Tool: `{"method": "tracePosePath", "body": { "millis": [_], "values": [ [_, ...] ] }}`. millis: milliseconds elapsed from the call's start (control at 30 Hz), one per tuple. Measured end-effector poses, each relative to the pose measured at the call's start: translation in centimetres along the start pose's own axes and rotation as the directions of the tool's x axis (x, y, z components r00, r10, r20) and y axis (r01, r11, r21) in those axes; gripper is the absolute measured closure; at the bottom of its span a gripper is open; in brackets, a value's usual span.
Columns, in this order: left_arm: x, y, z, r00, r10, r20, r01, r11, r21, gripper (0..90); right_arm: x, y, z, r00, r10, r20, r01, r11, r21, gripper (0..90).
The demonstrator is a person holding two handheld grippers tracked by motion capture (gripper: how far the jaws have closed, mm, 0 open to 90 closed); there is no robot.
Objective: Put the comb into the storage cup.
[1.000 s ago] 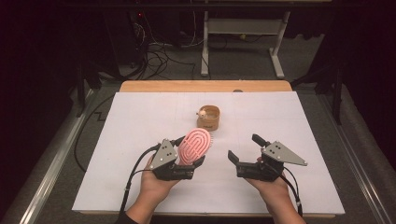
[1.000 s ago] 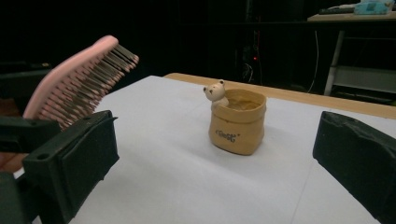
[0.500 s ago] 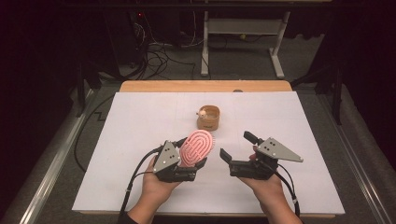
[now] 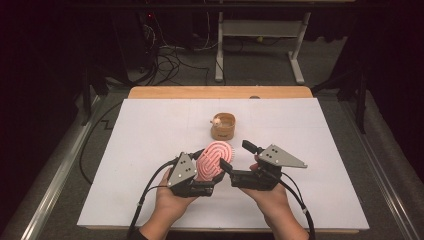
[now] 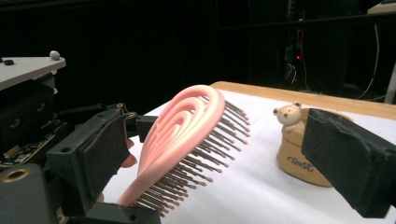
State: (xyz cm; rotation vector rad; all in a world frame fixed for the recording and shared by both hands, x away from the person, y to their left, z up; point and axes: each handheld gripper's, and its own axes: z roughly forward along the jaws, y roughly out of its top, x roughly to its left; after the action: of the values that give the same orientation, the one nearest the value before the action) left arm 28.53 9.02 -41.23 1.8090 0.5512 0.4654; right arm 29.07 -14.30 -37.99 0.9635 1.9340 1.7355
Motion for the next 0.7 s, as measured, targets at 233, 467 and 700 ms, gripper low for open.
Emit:
{"method": "tracePosePath", "body": {
  "millis": [233,467,700],
  "values": [
    [-0.1,0.1,0.2,1.0000,0.005,0.001,-0.005,1.0000,-0.003,18.1,0.2,-0.3,1.0,0.9990,0.037,-0.026,-0.037,0.999,0.019,10.8],
    [0.2,0.3,0.6,1.0000,0.008,0.003,-0.008,1.0000,0.001,18.1,0.0,-0.2,1.4,0.9983,0.049,-0.031,-0.048,0.999,0.022,14.2],
    [1.1,1.3,1.8,1.0000,0.002,0.001,-0.002,1.0000,-0.008,18.1,-0.4,0.1,1.6,0.9974,0.063,-0.035,-0.063,0.998,0.017,18.5]
  ]
}}
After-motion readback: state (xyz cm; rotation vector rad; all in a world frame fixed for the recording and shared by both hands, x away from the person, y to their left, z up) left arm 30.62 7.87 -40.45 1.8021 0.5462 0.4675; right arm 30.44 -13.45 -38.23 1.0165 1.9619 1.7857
